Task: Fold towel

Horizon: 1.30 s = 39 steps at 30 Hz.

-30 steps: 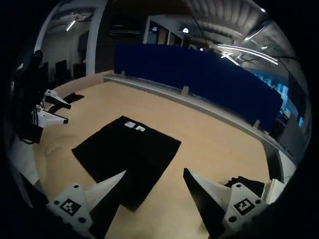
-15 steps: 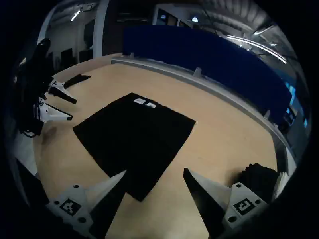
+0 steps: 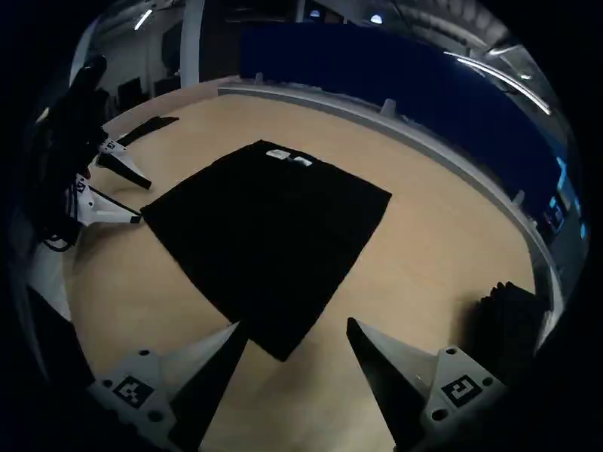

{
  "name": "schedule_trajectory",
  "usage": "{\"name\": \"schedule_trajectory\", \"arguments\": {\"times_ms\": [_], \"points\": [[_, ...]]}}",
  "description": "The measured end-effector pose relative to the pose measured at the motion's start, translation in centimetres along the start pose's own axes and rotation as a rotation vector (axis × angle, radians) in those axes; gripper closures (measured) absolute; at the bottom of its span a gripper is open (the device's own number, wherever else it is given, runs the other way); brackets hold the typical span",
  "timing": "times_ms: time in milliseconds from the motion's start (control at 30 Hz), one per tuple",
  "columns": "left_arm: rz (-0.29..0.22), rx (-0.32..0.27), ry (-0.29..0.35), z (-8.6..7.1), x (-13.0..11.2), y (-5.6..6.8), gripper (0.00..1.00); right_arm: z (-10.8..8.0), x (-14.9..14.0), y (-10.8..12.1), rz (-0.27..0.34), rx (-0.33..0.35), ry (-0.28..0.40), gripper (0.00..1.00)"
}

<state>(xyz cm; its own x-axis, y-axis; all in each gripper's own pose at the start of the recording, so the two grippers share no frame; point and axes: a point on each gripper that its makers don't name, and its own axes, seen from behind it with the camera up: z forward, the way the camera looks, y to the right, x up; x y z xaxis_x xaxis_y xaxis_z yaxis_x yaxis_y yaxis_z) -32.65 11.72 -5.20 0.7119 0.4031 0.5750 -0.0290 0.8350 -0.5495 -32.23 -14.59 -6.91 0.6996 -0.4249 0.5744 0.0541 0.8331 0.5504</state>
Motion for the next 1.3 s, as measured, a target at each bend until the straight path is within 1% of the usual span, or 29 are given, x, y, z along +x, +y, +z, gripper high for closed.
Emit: {"name": "schedule_trajectory", "arguments": {"times_ms": [167, 400, 533, 667, 767, 867, 933, 1067, 1133, 1200, 1267, 1300], "points": [[0.004, 0.0, -0.017, 0.7, -0.4, 0.2, 0.05, -0.1, -1.3, -0.2, 0.011, 0.008, -0.024, 0.0], [0.007, -0.005, -0.039, 1.0, -1.0, 0.3, 0.05, -0.3, -2.9, -0.6, 0.012, 0.02, -0.055, 0.01], [0.014, -0.011, -0.047, 1.0, -1.1, 0.3, 0.05, -0.2, -3.6, -0.8, 0.011, 0.032, -0.072, 0.05], [0.033, -0.012, -0.061, 1.0, -1.3, 0.3, 0.05, -0.1, -4.0, -0.9, 0.018, 0.041, -0.084, 0.12], [0.043, -0.007, -0.066, 1.1, -1.3, 0.4, 0.05, 0.1, -4.1, -1.0, 0.025, 0.047, -0.086, 0.14], [0.022, -0.001, -0.064, 1.3, -1.1, 0.4, 0.05, 0.2, -4.0, -1.0, 0.03, 0.054, -0.085, 0.16], [0.025, 0.003, -0.061, 1.4, -1.1, 0.4, 0.05, 0.3, -4.0, -1.1, 0.032, 0.059, -0.084, 0.16], [0.032, 0.006, -0.057, 1.5, -1.1, 0.6, 0.11, 0.4, -4.0, -1.3, 0.04, 0.073, -0.084, 0.25], [0.033, 0.006, -0.059, 1.5, -1.1, 0.8, 0.14, 0.5, -4.0, -1.4, 0.043, 0.077, -0.084, 0.27], [0.035, 0.005, -0.062, 1.4, -1.1, 0.9, 0.2, 0.5, -3.9, -1.4, 0.045, 0.08, -0.083, 0.3], [0.038, 0.002, -0.067, 1.2, -1.1, 1.1, 0.24, 0.5, -3.9, -1.4, 0.041, 0.083, -0.083, 0.33], [0.04, 0.001, -0.068, 1.2, -1.1, 1.1, 0.26, 0.5, -3.8, -1.5, 0.04, 0.085, -0.084, 0.36]]}}
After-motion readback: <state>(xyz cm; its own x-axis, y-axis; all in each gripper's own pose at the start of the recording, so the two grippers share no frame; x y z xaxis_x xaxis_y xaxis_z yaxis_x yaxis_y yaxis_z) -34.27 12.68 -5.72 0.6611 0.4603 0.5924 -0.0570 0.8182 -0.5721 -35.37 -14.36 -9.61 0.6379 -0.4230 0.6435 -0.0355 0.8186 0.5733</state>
